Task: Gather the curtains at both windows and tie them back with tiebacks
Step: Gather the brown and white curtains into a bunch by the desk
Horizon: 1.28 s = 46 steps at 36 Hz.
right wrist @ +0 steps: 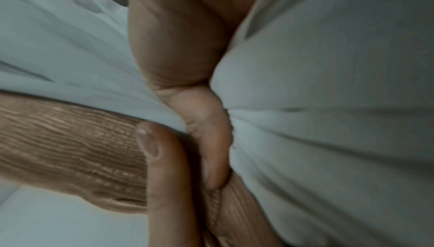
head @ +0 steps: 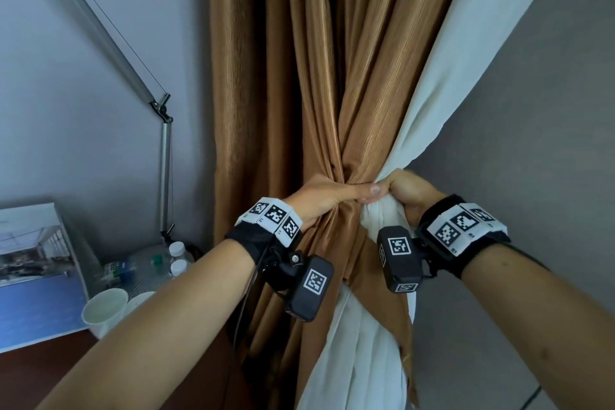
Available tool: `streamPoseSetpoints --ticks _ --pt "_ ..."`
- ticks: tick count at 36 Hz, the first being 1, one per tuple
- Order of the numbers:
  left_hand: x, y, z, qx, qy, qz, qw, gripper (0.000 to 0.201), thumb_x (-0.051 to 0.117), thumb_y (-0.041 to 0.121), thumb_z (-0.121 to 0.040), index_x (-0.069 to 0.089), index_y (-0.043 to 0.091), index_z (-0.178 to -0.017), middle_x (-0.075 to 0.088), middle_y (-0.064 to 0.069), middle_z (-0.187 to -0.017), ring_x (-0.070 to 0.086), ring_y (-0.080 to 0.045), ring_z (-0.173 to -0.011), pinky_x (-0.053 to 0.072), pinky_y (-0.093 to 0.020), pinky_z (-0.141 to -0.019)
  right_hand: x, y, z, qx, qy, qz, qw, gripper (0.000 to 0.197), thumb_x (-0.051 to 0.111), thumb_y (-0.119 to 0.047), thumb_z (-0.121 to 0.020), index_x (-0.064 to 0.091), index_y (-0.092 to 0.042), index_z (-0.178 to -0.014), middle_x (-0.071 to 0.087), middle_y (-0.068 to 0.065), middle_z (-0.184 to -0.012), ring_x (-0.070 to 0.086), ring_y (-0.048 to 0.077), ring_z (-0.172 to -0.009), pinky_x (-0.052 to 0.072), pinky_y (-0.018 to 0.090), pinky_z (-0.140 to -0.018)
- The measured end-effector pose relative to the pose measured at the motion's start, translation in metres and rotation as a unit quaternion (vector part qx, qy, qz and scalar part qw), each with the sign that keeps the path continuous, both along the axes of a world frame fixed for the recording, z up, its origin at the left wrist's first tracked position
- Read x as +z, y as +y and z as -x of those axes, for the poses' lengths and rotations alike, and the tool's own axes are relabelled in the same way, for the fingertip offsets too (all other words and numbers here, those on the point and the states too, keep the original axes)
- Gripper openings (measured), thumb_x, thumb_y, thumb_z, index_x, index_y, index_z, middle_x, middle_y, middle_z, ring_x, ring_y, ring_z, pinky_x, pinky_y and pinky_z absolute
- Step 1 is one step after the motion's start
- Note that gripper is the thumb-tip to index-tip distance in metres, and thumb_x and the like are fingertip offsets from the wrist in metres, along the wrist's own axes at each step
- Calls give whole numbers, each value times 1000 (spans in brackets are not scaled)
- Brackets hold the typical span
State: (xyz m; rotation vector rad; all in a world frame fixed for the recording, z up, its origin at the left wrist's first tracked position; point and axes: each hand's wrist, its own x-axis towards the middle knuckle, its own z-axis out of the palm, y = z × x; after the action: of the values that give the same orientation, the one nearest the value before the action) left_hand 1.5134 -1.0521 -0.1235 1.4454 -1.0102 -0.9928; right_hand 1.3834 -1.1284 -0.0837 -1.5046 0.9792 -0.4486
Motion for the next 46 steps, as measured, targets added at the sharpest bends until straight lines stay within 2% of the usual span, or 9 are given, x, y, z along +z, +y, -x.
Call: streamPoseSetpoints --ticks 4,9,16,23,30,36,40,43,46 --pt "0 2 6 50 5 17 999 70 85 32 -71 47 10 -125 58 8 -104 52 -7 -112 38 -14 -89 -2 -2 0 7 -42 2 999 20 48 17 -86 56 -1 -81 60 35 -119 60 24 -68 56 37 -71" --pt "-2 11 -16 26 -13 15 999 118 94 51 -44 27 26 -139 53 3 -127 46 -9 -125 34 -26 -108 1 -10 4 52 -5 -12 999 29 70 19 -62 71 3 -86 74 16 -84 72 27 -73 58 32 -62" --pt "14 16 -68 101 -46 -10 994 152 88 49 -32 1 21 -153 38 -8 -149 37 -23 -137 26 -39 -117 1 -12 3 64 -9 -35 997 63 73 16 -45 69 8 -107 71 25 -103 69 39 -94 57 45 -81" --pt "11 -11 -63 17 12 7 1000 136 93 32 -33 28 13 -150 53 -5 -140 48 -21 -130 33 -41 -115 1 -15 3 66 10 -39 997 63 72 20 -52 68 7 -113 70 26 -110 68 40 -101 56 48 -87" --pt "9 -14 -51 44 74 55 995 30 70 -1 -82 64 1 -112 70 -12 -109 67 -22 -102 55 -31 -87 -1 -15 0 10 -21 -28 999 55 75 18 -49 70 8 -103 73 22 -99 70 39 -92 57 50 -85" --pt "9 6 -38 -6 153 89 984 38 58 19 -94 57 2 -128 66 -12 -121 63 -22 -110 49 -33 -97 -11 -13 -21 -60 -73 -1 996 85 85 3 -32 64 2 -114 75 9 -100 71 28 -91 58 39 -86" --pt "9 17 -34 -60 65 80 993 82 88 52 -53 60 18 -123 67 4 -124 59 -10 -120 43 -26 -104 -11 -1 -20 -21 -84 14 996 48 71 11 -53 68 4 -100 74 13 -93 70 32 -94 56 41 -90" --pt "11 11 -26 -32 -36 61 997 63 89 28 -61 62 21 -117 71 5 -115 65 -2 -106 48 -19 -94 -10 6 -20 -18 -80 25 996 42 56 12 -63 65 8 -103 70 20 -96 68 36 -91 58 44 -84" --pt "11 4 -27 -16 -37 50 998 61 90 20 -59 66 13 -115 74 2 -109 68 -5 -104 49 -21 -91 -14 2 -22 -2 -68 21 997 86 66 -3 -48 46 5 -131 65 24 -113 68 36 -95 60 51 -76"
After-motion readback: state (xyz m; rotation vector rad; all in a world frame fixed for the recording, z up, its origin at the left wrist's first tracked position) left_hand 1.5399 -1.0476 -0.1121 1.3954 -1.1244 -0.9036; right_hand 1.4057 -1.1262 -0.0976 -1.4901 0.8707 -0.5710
